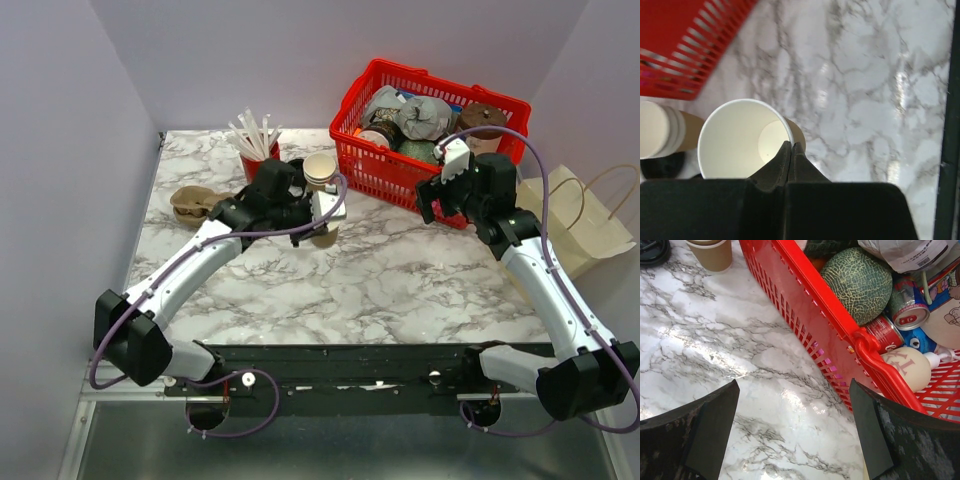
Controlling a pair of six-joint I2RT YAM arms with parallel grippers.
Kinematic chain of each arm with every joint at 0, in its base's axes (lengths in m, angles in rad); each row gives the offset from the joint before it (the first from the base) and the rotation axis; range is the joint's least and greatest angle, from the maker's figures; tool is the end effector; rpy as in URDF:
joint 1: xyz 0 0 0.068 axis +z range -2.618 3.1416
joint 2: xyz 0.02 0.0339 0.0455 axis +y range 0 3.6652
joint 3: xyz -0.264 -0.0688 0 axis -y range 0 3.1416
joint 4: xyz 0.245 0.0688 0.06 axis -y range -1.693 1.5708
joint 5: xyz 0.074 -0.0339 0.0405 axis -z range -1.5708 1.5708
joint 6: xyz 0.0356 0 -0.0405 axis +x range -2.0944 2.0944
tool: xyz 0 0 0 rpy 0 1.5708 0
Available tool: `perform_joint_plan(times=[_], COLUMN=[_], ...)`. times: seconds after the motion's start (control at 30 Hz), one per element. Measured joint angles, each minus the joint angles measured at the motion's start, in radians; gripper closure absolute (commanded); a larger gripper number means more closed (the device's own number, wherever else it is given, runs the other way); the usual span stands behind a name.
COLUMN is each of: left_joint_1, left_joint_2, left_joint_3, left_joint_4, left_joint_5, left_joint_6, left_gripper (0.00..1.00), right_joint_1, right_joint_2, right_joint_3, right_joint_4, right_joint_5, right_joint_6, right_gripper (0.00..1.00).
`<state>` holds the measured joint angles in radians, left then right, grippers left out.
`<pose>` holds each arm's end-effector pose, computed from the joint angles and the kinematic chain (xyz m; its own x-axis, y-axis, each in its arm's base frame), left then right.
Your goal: Pack the takeout coffee
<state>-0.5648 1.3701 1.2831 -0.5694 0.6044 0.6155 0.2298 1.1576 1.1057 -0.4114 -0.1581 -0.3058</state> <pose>0.2413 -0.1769 0.3476 0.0529 0.5289 -0.8470 0.9677 0.1822 0.1742 0.2513 0.0646 0.3537 -0.3060 -0.3769 -0.8743 -0.4763 0.8557 -0.2022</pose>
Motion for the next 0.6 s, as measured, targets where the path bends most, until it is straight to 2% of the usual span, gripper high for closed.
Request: perform_joint_plan(times=[0.23,0.33,0.6], left_joint_1=[-0.089,-0.138,-0.225], left_joint_2=[-0.005,-0.036,-0.063], left_joint_3=[-0.238,-0.331,-0.428], left_joint_4=[0.094,0.184,0.367], left_joint_5=[-0.025,-0.047,-0.180], left_joint_6=[-0.021,-0.057,-0.169], left_gripper=[1.00,1.00,1.00], right_joint_1=[0.000,0.000,0.000], right_joint_2=[-0.004,-0.006,-0.007], right_joint_3=[-0.002,-0.010,-0.030], right_joint_4=[-0.025,-0.032,-0.039], right_joint_5=[0.000,-0.001,-0.014], right_joint_6=[-0.002,-0.011,-0.005], right_gripper=[0.00,0.00,0.00])
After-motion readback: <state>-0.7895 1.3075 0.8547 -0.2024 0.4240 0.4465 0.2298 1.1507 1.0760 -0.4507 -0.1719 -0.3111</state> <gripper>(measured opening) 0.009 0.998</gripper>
